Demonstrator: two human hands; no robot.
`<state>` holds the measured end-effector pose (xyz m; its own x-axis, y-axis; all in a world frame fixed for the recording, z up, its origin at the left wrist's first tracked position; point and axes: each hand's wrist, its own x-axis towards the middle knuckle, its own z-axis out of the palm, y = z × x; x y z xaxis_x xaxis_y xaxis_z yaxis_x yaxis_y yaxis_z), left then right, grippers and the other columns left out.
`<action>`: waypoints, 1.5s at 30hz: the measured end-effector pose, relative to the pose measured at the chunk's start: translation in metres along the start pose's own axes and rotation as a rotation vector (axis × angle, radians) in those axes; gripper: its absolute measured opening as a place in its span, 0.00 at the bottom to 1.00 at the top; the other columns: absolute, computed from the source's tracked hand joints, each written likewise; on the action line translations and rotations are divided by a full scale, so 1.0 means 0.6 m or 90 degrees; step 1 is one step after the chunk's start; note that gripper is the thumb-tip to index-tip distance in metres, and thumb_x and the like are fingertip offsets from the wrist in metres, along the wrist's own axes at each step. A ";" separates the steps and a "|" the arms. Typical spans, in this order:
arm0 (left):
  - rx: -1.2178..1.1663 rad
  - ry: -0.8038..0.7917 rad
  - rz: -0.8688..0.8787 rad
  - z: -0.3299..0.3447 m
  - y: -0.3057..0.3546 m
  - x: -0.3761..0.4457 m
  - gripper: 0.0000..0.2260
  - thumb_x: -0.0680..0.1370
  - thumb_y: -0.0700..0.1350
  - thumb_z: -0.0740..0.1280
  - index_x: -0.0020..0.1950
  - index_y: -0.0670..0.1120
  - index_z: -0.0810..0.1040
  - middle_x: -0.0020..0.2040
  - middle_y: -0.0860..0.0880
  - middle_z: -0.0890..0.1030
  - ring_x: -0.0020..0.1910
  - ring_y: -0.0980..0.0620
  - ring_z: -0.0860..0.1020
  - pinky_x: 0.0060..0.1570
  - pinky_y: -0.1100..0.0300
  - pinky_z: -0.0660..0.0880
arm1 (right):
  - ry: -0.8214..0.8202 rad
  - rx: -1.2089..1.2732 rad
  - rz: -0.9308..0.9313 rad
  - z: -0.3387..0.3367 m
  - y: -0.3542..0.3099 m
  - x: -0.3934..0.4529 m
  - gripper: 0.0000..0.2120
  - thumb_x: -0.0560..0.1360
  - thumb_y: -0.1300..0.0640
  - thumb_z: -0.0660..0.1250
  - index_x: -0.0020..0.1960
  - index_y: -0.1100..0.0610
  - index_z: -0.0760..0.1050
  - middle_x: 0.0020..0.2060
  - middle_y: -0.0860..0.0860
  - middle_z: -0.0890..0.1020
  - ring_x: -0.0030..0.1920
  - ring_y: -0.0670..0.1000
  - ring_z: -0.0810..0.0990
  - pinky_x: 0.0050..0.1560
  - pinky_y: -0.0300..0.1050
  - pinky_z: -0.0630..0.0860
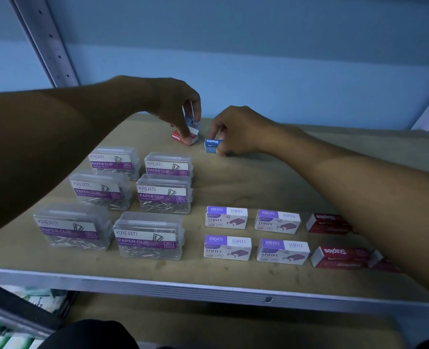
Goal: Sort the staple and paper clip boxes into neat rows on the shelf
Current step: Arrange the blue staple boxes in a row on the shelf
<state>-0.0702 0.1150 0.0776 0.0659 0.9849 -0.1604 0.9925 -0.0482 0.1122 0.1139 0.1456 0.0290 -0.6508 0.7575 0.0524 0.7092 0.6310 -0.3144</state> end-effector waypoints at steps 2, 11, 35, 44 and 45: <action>-0.013 0.002 0.005 -0.003 0.008 -0.007 0.23 0.60 0.56 0.82 0.50 0.55 0.79 0.50 0.56 0.81 0.50 0.47 0.82 0.53 0.51 0.78 | -0.007 -0.007 -0.001 -0.006 0.000 -0.011 0.14 0.70 0.60 0.75 0.54 0.48 0.84 0.41 0.41 0.78 0.46 0.46 0.79 0.41 0.39 0.73; 0.049 -0.059 0.037 -0.007 0.054 -0.032 0.24 0.62 0.56 0.81 0.55 0.56 0.78 0.53 0.53 0.81 0.52 0.46 0.82 0.56 0.53 0.76 | -0.002 -0.025 -0.006 -0.036 0.008 -0.078 0.14 0.72 0.57 0.73 0.57 0.49 0.85 0.43 0.42 0.78 0.50 0.47 0.79 0.47 0.40 0.72; 0.097 -0.223 -0.087 0.031 0.193 -0.050 0.27 0.60 0.63 0.80 0.52 0.50 0.81 0.54 0.51 0.80 0.42 0.48 0.86 0.56 0.50 0.79 | -0.009 0.027 0.060 -0.041 0.040 -0.194 0.13 0.73 0.56 0.75 0.57 0.48 0.85 0.38 0.36 0.76 0.46 0.42 0.77 0.41 0.29 0.69; 0.117 -0.210 -0.018 0.030 0.183 -0.053 0.21 0.61 0.57 0.82 0.49 0.56 0.80 0.52 0.49 0.83 0.47 0.50 0.82 0.48 0.56 0.81 | 0.014 0.100 0.065 -0.050 0.046 -0.214 0.07 0.73 0.53 0.73 0.50 0.45 0.87 0.43 0.38 0.81 0.48 0.40 0.79 0.42 0.33 0.71; 0.142 -0.194 0.003 0.033 0.180 -0.054 0.19 0.61 0.58 0.82 0.47 0.57 0.80 0.52 0.52 0.83 0.48 0.50 0.82 0.51 0.54 0.80 | 0.022 0.103 0.064 -0.049 0.045 -0.215 0.07 0.73 0.53 0.74 0.50 0.46 0.87 0.42 0.38 0.81 0.47 0.40 0.79 0.42 0.32 0.71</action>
<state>0.0370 0.0745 0.0758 0.0650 0.8910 -0.4493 0.9878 -0.1213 -0.0975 0.2251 0.0699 0.0417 -0.5673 0.8222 0.0454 0.7148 0.5191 -0.4685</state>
